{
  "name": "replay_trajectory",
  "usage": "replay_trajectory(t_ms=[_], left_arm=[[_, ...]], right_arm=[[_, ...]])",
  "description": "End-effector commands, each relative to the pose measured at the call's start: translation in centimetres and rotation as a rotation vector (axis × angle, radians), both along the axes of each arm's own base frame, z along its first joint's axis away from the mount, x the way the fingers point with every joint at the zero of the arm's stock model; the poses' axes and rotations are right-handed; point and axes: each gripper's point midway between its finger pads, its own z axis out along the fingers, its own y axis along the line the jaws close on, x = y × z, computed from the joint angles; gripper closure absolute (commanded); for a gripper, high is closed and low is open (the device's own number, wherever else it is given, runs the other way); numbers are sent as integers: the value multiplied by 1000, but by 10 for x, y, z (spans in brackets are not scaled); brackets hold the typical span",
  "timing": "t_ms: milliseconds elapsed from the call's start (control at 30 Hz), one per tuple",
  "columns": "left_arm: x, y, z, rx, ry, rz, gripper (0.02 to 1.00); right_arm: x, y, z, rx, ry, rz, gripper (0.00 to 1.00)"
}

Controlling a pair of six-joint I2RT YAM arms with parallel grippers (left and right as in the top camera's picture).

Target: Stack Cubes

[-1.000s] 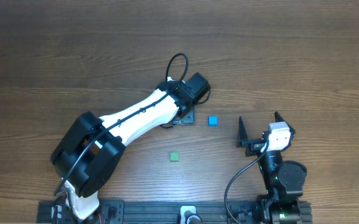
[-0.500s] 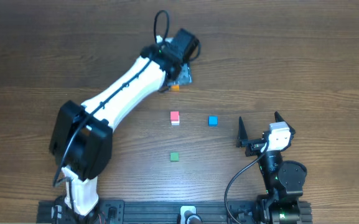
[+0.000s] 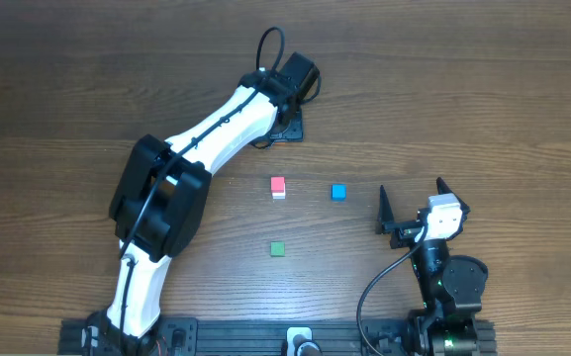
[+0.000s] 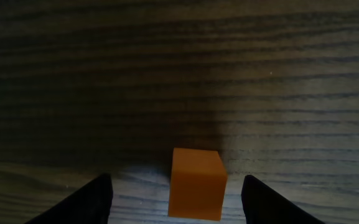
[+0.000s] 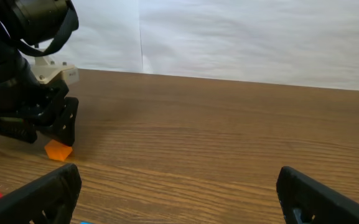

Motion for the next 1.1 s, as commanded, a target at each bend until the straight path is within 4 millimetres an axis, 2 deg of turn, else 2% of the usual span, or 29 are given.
replay_trajectory(t_ms=[33, 200, 333, 567, 800, 933, 1100], left_arm=[[5, -8, -8, -14, 2, -21, 364], [1, -11, -21, -16, 30, -26, 417], [-1, -15, -22, -16, 29, -36, 514], [-1, -16, -22, -17, 28, -38, 748], [-1, -17, -20, -24, 29, -39, 847], [-2, -16, -7, -31, 19, -39, 862], [-3, -16, 36, -64, -37, -39, 882]], right_arm=[[0, 0, -2, -1, 0, 0, 9], [0, 0, -2, -1, 0, 0, 7], [0, 0, -2, -1, 0, 0, 7], [0, 0, -2, -1, 0, 0, 7], [0, 0, -2, -1, 0, 0, 9], [0, 0, -2, -1, 0, 0, 9], [0, 0, -2, -1, 0, 0, 7]])
